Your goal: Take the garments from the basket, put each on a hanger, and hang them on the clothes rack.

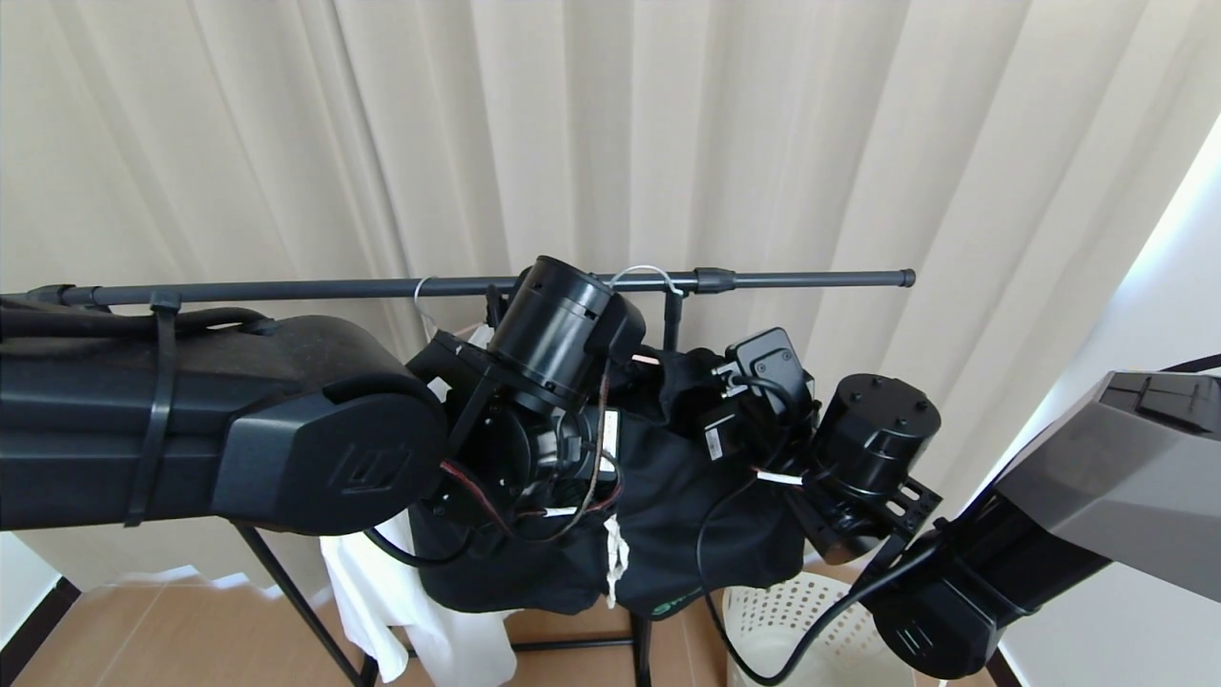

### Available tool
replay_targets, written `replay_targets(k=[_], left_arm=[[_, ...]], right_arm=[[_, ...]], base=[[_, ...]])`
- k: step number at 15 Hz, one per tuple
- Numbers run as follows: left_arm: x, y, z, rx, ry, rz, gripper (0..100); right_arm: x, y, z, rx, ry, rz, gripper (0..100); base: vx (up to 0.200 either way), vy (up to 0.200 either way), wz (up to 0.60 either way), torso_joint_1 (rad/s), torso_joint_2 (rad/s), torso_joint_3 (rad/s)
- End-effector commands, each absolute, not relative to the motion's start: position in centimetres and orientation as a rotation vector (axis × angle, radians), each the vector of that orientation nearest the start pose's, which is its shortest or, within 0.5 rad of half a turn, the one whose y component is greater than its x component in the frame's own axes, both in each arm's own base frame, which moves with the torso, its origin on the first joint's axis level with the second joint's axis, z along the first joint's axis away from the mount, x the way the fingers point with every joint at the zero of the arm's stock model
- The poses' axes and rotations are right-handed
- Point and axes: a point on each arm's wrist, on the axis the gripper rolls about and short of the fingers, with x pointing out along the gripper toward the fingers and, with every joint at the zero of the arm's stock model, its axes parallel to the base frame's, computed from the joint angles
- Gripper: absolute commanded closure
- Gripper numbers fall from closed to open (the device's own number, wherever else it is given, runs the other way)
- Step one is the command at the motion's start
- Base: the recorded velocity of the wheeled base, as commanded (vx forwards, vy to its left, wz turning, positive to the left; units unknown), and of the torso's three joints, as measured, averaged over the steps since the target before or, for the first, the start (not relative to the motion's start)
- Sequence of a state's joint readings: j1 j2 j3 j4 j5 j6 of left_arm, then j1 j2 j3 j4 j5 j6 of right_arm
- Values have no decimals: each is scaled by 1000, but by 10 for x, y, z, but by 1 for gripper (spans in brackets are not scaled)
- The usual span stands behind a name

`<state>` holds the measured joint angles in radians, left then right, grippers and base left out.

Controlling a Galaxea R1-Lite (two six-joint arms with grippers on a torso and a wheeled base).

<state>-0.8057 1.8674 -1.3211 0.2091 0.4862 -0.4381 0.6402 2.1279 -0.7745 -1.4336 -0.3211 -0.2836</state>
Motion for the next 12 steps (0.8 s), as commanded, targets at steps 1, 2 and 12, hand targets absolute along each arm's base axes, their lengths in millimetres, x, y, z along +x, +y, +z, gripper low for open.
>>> replay_targets(k=[1, 2, 12], left_arm=[[250, -245, 191, 37, 655, -164, 100], [249, -244, 191, 38, 656, -163, 100], [221, -228, 209, 23, 626, -196, 0]], right_arm=[[301, 216, 110, -242, -120, 307, 100], [301, 216, 110, -242, -120, 307, 100], [302, 216, 111, -240, -124, 305, 100]], base=[[0, 0, 0, 0, 0, 0], [0, 0, 0, 0, 0, 0], [0, 0, 0, 0, 0, 0]])
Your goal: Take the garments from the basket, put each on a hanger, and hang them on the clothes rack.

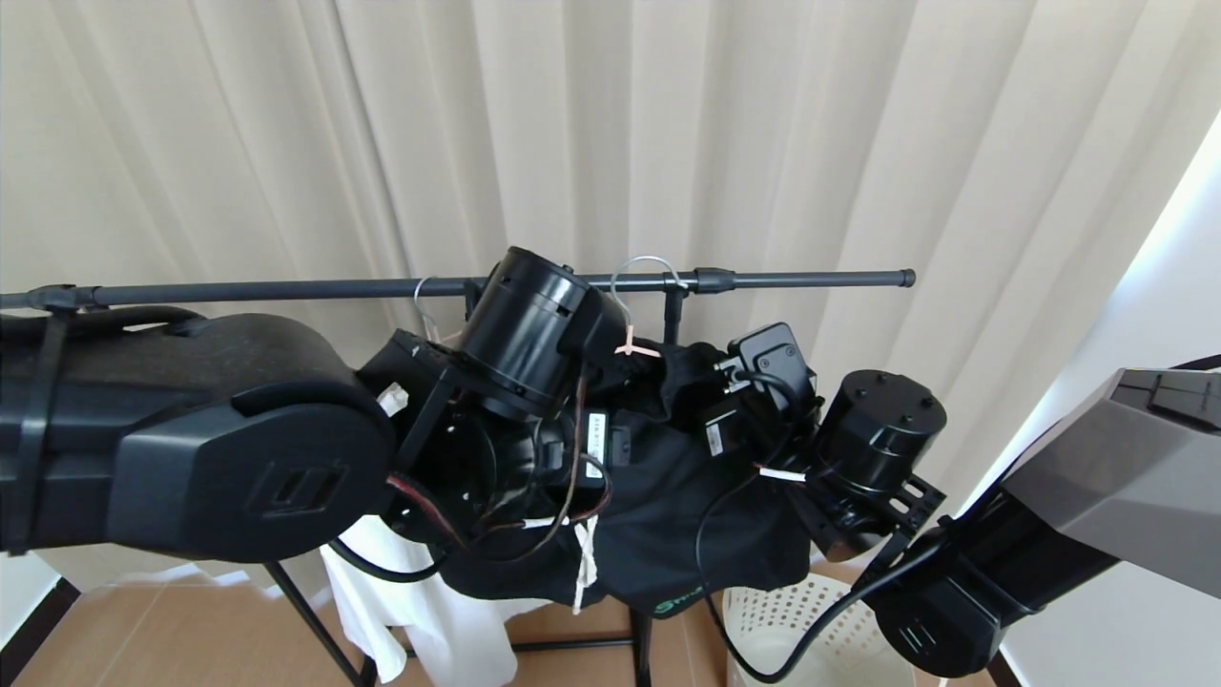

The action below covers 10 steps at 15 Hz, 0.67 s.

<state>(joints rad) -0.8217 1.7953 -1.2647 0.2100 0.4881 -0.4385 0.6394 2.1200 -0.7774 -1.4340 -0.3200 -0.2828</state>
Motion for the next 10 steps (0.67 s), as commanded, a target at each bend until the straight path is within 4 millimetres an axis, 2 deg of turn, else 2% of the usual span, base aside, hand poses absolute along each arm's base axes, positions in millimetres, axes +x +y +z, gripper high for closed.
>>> replay_targets(k=[1, 2, 5, 10], left_arm=[[219, -227, 208, 28, 629, -198, 0], [209, -223, 208, 40, 633, -214, 0], [197, -216, 216, 40, 616, -238, 0], [188, -207, 226, 32, 589, -254, 0]], right_arm=[[302, 216, 111, -241, -122, 305, 100], [303, 216, 109, -242, -120, 304, 100], [304, 216, 111, -238, -125, 302, 100], [305, 215, 110, -231, -122, 312, 100]], base=[[0, 0, 0, 0, 0, 0], [0, 0, 0, 0, 0, 0], [0, 0, 0, 0, 0, 0], [0, 0, 0, 0, 0, 0]])
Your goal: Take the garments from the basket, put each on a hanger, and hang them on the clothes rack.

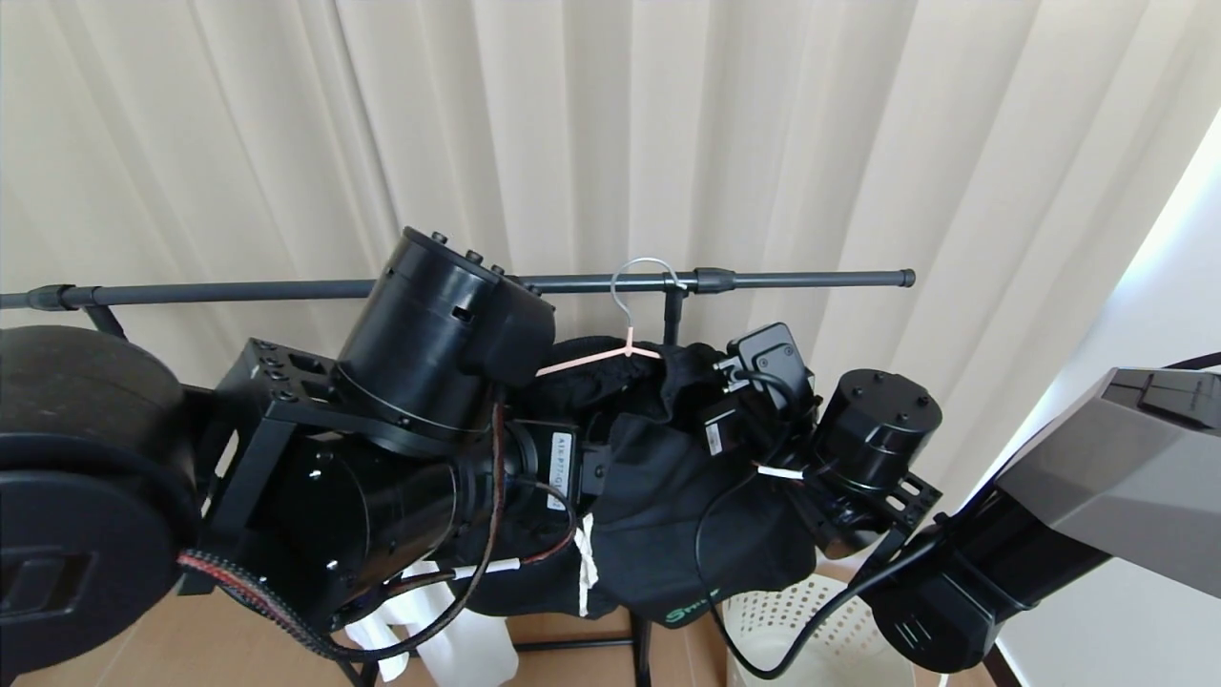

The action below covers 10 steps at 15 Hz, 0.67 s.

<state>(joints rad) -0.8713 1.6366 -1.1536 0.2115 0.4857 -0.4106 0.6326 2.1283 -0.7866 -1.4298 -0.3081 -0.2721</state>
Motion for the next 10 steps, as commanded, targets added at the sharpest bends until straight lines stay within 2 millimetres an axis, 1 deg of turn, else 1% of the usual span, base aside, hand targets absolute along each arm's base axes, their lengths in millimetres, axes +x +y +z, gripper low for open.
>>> replay_targets(k=[1, 3, 4, 5, 6, 7, 8, 10], left_arm=[[185, -204, 229, 37, 580, -260, 0], [179, -195, 239, 39, 550, -269, 0], [174, -184, 250, 67, 509, -284, 0], [173, -172, 259, 96, 476, -284, 0], [174, -163, 264, 121, 460, -294, 0], [176, -150, 271, 153, 445, -337, 0], [184, -132, 276, 200, 435, -394, 0], [205, -102, 274, 329, 425, -462, 0]], right_arm=[[305, 215, 110, -219, -117, 315, 100], [307, 212, 109, -214, -114, 308, 100], [308, 212, 109, -214, -116, 321, 100], [308, 211, 109, -207, -114, 323, 100], [307, 211, 109, -201, -112, 325, 100], [307, 211, 110, -199, -114, 333, 100], [307, 211, 112, -192, -118, 339, 100], [312, 203, 112, -192, -118, 331, 100]], base=[[0, 0, 0, 0, 0, 0], [0, 0, 0, 0, 0, 0], [0, 0, 0, 0, 0, 0], [0, 0, 0, 0, 0, 0], [0, 0, 0, 0, 0, 0], [0, 0, 0, 0, 0, 0], [0, 0, 0, 0, 0, 0], [0, 0, 0, 0, 0, 0]])
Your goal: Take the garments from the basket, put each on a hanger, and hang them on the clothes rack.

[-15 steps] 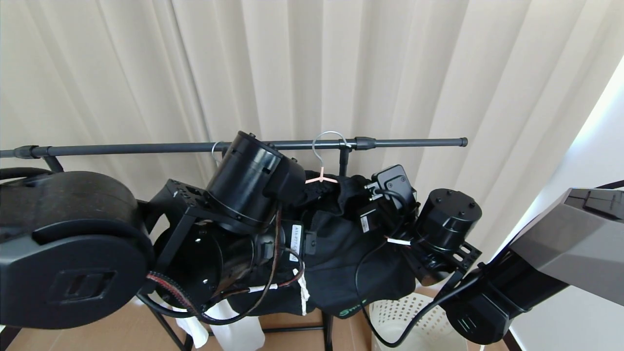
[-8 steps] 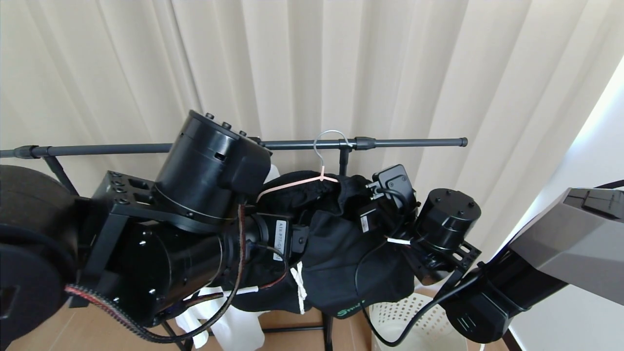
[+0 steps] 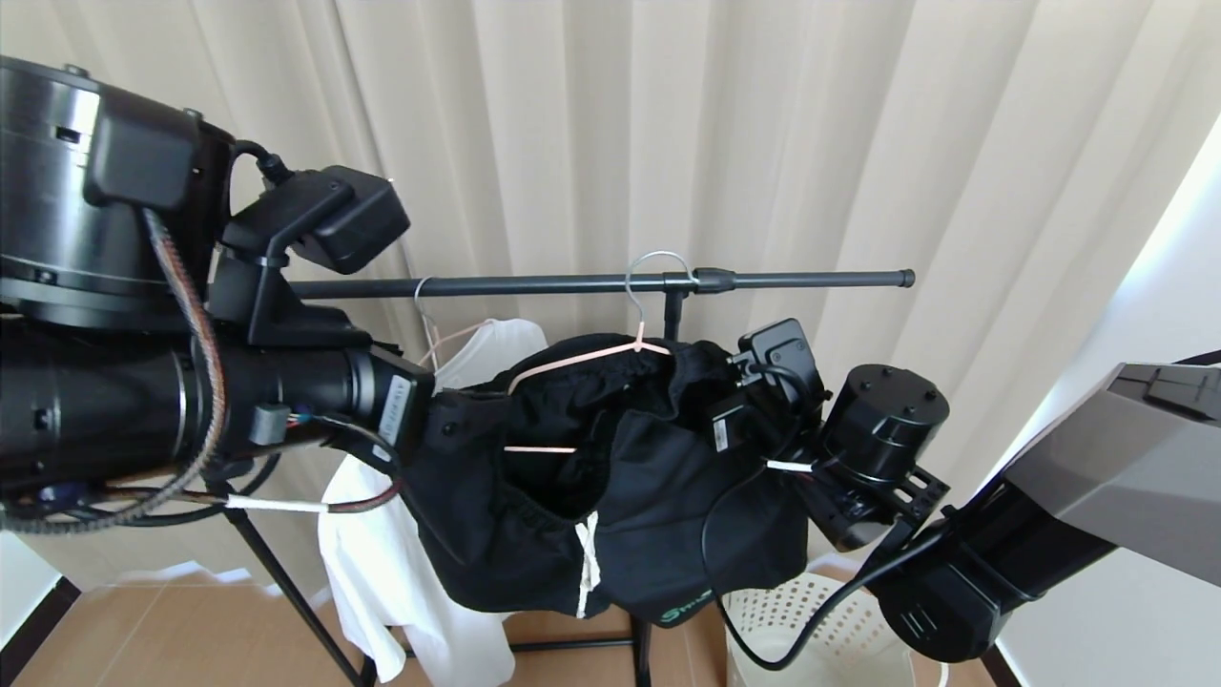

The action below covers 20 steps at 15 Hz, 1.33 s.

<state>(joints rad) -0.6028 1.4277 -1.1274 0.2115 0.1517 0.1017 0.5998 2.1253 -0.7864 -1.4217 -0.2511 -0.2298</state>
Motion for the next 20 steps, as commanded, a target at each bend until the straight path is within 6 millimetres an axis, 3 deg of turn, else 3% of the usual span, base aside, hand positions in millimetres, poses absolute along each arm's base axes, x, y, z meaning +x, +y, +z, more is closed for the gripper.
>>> replay_targets(k=[1, 4, 10, 17, 20], left_arm=[[215, -90, 271, 409, 417, -508, 0], [243, -71, 256, 606, 382, -694, 0], [282, -82, 212, 878, 327, -971, 0], [296, -108, 207, 877, 309, -1039, 0], [304, -129, 214, 763, 312, -1063, 0]], right_arm=[[313, 203, 112, -193, -118, 336, 100], [310, 200, 118, -186, -126, 335, 100], [309, 200, 118, -182, -126, 338, 100], [306, 201, 117, -184, -121, 345, 100], [306, 202, 117, -181, -122, 348, 100]], base=[[0, 0, 0, 0, 0, 0], [0, 0, 0, 0, 0, 0], [0, 0, 0, 0, 0, 0], [0, 0, 0, 0, 0, 0], [0, 0, 0, 0, 0, 0]])
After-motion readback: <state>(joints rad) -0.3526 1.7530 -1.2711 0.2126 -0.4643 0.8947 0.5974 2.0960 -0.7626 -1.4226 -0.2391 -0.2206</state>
